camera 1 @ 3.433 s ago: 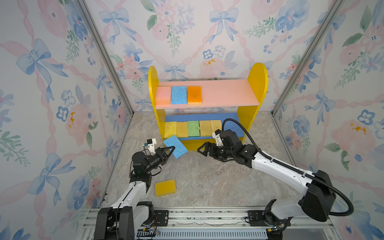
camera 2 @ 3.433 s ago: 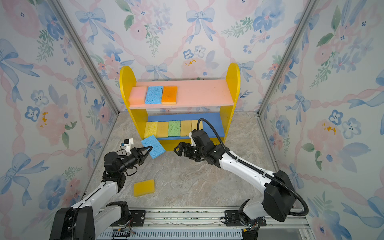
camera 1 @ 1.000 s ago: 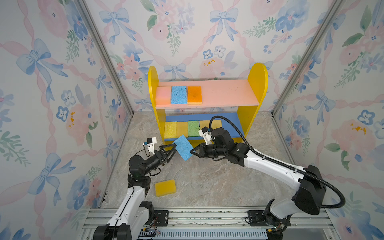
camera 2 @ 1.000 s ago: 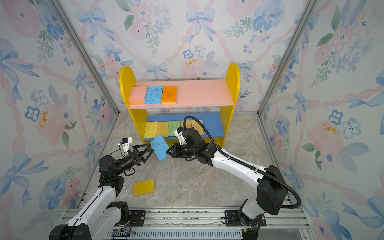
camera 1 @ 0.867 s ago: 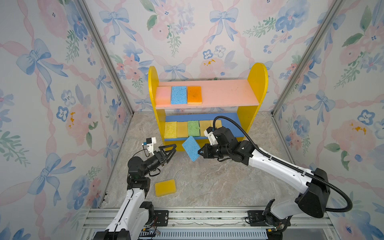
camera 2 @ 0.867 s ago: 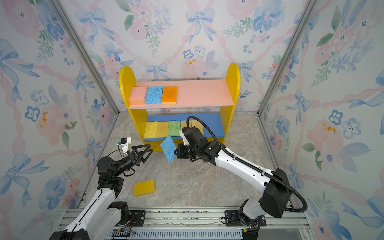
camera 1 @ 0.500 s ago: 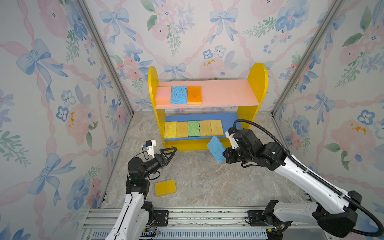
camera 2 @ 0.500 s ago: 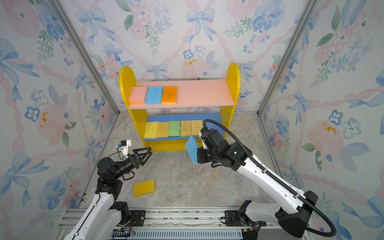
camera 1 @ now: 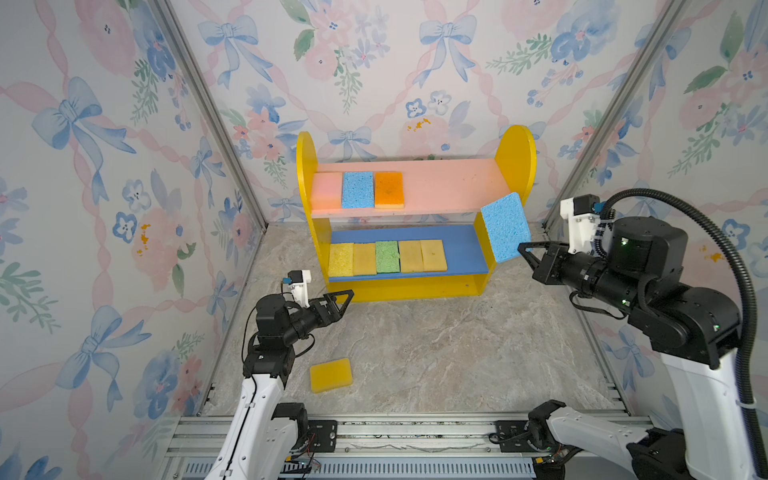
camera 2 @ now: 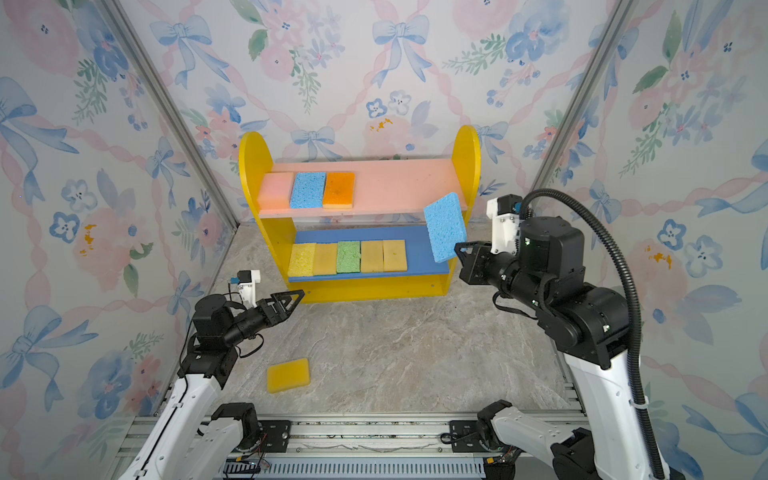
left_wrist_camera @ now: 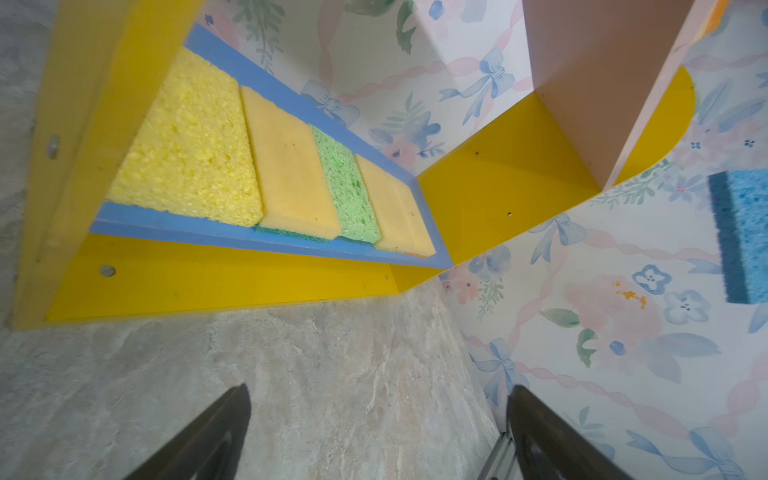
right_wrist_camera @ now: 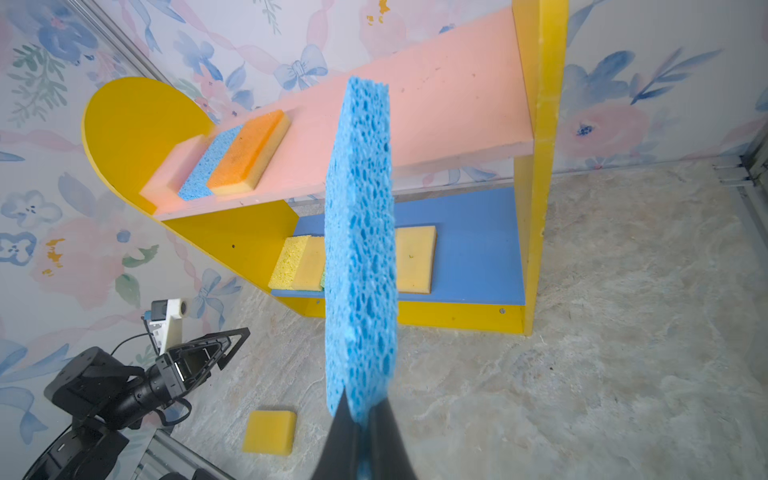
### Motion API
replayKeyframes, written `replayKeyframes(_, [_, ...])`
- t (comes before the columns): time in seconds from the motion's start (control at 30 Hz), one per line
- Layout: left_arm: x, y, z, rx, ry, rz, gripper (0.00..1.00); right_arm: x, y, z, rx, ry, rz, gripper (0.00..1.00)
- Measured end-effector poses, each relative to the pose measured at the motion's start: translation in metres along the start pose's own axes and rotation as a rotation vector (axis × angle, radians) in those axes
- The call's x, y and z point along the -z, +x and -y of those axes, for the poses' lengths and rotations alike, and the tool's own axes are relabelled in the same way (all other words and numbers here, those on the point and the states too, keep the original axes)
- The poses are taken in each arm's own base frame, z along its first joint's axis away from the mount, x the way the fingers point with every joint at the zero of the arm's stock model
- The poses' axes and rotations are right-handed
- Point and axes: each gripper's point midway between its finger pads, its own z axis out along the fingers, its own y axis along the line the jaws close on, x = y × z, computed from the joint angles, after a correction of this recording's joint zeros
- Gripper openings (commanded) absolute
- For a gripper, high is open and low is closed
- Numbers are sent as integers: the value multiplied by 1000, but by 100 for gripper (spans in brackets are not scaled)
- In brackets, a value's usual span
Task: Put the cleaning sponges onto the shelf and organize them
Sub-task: 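Lift the blue sponge with the right gripper up to the pink top board, then lower the blue sponge beside the orange sponge and open the right gripper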
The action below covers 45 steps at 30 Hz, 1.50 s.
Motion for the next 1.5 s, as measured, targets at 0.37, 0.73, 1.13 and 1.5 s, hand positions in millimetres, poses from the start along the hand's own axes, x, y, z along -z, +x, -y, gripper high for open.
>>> replayKeyframes(0.37, [12,-1,-14,-142,-114,48,98,-79,-59,-38,-64,-138,-1,7])
replayKeyframes(0.73, [12,-2,-19,-151,-138,52,98,-167,-63,-45,-285,-217,-55,7])
replayKeyframes(1.13, [11,0,-17,-155,-132,47,98,-199,-61,-67,-426,-310,-65,8])
replayKeyframes(1.5, [11,0,-17,-155,-134,47,98,-215,-44,-72,-449,-313,-107,10])
